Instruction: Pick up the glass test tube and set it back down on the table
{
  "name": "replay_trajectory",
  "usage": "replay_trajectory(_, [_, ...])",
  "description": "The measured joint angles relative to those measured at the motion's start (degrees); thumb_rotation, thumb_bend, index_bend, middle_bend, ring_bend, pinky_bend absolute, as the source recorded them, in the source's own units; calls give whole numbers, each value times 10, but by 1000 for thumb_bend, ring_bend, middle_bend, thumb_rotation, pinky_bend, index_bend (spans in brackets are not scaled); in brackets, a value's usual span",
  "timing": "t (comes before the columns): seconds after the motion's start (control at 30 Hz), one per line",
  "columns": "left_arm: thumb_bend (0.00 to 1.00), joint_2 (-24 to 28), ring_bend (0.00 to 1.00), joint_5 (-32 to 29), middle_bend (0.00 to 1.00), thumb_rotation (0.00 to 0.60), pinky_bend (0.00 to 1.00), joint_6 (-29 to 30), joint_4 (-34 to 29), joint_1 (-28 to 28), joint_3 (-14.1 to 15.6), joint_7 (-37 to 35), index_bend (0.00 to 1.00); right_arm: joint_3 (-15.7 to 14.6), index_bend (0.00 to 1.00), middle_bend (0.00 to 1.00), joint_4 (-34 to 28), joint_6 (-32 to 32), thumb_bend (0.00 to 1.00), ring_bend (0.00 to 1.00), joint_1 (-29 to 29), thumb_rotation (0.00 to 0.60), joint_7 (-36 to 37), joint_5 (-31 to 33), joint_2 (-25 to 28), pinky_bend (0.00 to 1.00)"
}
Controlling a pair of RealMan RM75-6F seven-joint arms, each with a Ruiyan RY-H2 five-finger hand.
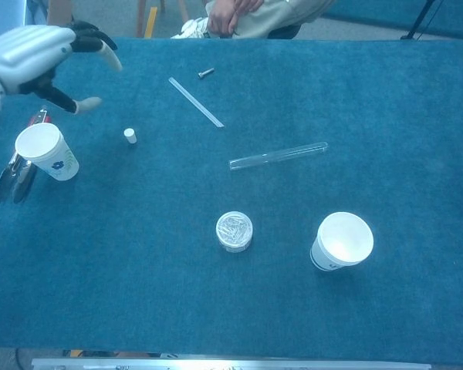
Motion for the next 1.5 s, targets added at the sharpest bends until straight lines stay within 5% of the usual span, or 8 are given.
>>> replay_trajectory(0.73, [322, -128, 0, -130, 133, 600, 58, -40, 150, -67, 36, 105, 401, -6, 267, 111, 31, -8, 309, 0, 1, 600, 32, 11, -9, 156])
replay_trajectory(1.5, [321, -194, 0, -161, 112, 600, 59, -62, 228, -95, 49, 104, 401, -10, 267, 111, 44, -1, 307, 0, -5, 600, 48, 9, -8, 156])
